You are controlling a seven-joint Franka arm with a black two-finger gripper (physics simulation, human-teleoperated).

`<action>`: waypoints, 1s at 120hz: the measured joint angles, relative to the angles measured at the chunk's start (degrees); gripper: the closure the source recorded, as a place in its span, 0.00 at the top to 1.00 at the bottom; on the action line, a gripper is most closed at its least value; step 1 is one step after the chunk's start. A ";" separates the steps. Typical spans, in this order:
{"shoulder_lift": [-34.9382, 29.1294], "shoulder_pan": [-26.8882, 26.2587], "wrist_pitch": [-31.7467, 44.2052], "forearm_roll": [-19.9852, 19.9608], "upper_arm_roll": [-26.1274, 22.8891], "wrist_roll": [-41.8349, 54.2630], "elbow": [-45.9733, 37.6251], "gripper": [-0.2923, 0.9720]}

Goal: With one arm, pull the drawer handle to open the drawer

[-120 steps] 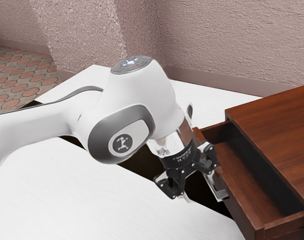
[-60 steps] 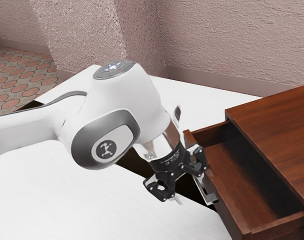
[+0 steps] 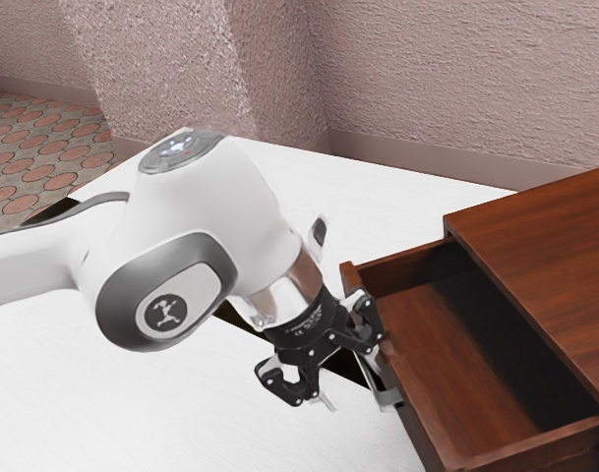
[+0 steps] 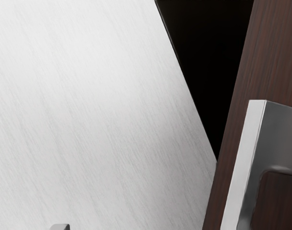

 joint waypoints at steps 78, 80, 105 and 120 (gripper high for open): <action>-8.56 1.66 1.12 1.17 0.07 -0.05 -7.70 0.53; -8.73 1.67 1.13 1.20 0.07 -0.05 -7.80 0.53; -11.28 2.06 1.14 1.47 0.08 -0.07 -9.82 0.53; -11.74 2.22 1.13 1.66 0.07 -0.04 -10.16 0.53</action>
